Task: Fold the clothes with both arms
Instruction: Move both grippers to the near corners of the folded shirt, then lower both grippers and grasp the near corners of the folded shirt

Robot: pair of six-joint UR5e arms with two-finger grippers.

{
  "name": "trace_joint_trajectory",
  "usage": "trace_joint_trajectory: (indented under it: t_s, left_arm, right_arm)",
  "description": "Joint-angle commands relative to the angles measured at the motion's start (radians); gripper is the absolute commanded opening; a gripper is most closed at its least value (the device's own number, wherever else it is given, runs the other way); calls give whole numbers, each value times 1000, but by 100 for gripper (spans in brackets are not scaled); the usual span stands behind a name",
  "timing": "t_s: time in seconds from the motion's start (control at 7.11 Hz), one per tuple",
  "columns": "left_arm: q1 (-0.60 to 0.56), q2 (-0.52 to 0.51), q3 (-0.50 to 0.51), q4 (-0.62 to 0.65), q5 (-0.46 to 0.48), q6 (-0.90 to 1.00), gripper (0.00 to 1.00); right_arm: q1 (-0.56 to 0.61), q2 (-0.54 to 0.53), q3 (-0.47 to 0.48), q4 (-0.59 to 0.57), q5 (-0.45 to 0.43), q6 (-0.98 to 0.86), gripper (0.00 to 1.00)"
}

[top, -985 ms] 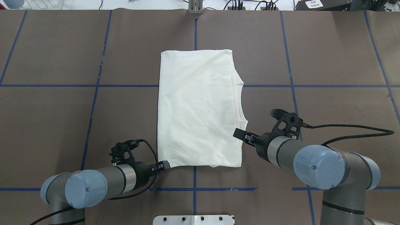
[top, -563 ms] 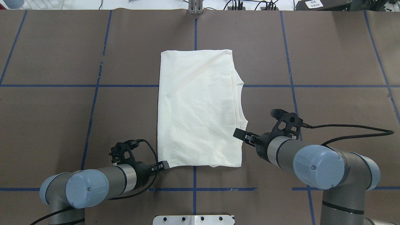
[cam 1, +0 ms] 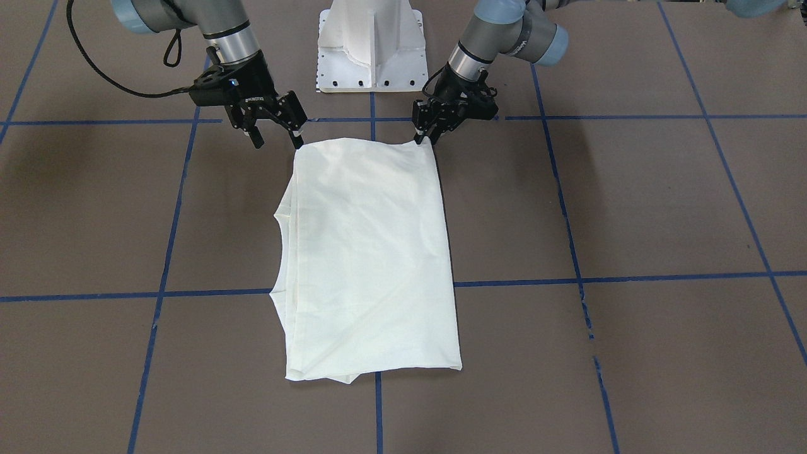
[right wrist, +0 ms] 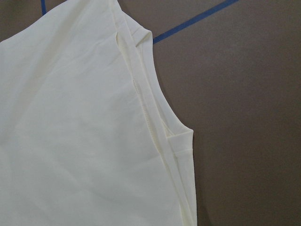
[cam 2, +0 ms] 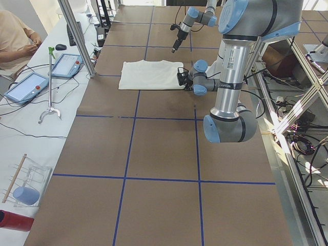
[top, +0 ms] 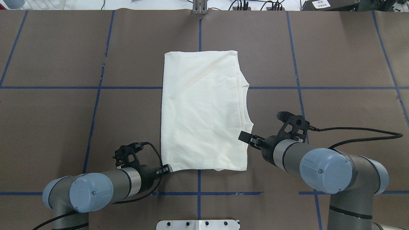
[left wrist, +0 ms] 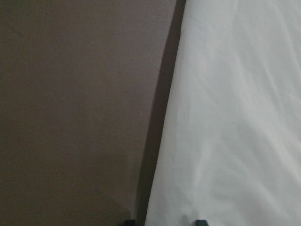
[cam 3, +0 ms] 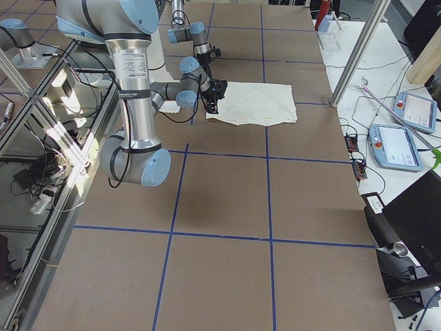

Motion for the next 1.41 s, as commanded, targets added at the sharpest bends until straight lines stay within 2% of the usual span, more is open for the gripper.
trace_joint_trajectory:
  t_s: [0.0, 0.14, 0.28, 0.42, 0.56, 0.7, 0.84, 1.27]
  left_arm:
    - [0, -2, -1, -1, 1, -5, 18]
    - [0, -1, -3, -1, 1, 0, 0]
    - [0, -2, -6, -1, 2, 3, 0]
    - [0, -2, -12, -1, 1, 5, 0]
    - [0, -11, -13, -1, 1, 5, 0]
    - [0, -18, -13, -1, 1, 5, 0]
    - [0, -21, -15, -1, -1, 5, 0]
    - [-2, -31, -19, -1, -2, 5, 0]
  right_arm:
    - [-1, 0, -3, -1, -1, 2, 100]
    - [-1, 0, -6, -1, -3, 2, 100]
    - [-4, 2, -8, -13, -4, 5, 100]
    - [-9, 29, -6, -62, -4, 52, 90]
    - [-10, 87, -17, -147, -4, 98, 74]
    - [-18, 138, -37, -221, -4, 130, 67]
    - [-21, 170, -81, -256, -4, 139, 69]
    - [-24, 178, -161, -260, -24, 129, 71]
